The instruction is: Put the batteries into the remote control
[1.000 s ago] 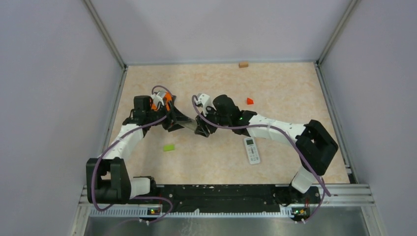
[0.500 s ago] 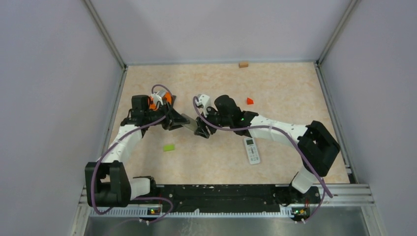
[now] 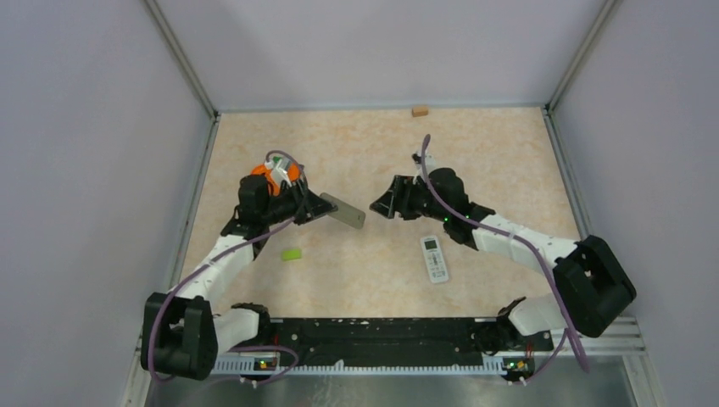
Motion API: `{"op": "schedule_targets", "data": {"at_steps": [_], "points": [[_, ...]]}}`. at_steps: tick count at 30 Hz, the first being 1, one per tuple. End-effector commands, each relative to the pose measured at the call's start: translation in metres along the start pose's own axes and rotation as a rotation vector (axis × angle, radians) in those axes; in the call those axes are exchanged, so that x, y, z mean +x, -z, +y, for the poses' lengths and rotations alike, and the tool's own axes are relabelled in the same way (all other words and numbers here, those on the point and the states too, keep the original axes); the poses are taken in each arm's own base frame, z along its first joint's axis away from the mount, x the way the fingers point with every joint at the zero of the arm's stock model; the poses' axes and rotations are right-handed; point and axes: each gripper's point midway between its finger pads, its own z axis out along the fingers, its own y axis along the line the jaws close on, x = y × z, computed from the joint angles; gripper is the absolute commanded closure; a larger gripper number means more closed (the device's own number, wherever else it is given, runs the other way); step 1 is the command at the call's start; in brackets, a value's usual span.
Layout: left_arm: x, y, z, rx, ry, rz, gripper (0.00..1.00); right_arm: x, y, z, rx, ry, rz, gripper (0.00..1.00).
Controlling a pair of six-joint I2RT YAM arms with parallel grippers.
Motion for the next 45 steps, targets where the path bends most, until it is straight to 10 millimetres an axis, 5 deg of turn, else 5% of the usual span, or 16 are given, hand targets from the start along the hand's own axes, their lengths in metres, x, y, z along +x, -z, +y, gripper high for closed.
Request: {"op": "schedule_targets", "data": {"at_steps": [1,8,14,18,27,45], "points": [[-0.023,-0.026,-0.011,-0.008,-0.093,-0.13,1.0,-0.034,0.016,0.025,-0.011,-0.246,-0.147,0.34],[-0.004,-0.063,0.025,-0.06,0.102,-0.102,1.0,-0.025,0.006,0.012,0.052,-0.419,-0.134,0.63],[0.018,-0.073,0.05,-0.094,0.183,-0.047,1.0,0.001,-0.014,-0.001,0.05,-0.455,-0.067,0.62],[0.027,-0.069,0.061,-0.138,0.175,-0.024,1.0,0.018,-0.029,-0.005,0.047,-0.461,-0.012,0.54],[0.043,-0.061,0.092,-0.265,0.128,0.003,1.0,0.046,-0.05,-0.016,0.076,-0.462,0.048,0.55],[0.055,-0.056,0.104,-0.269,0.078,-0.003,1.0,0.062,-0.066,-0.024,0.09,-0.47,0.075,0.62]]}}
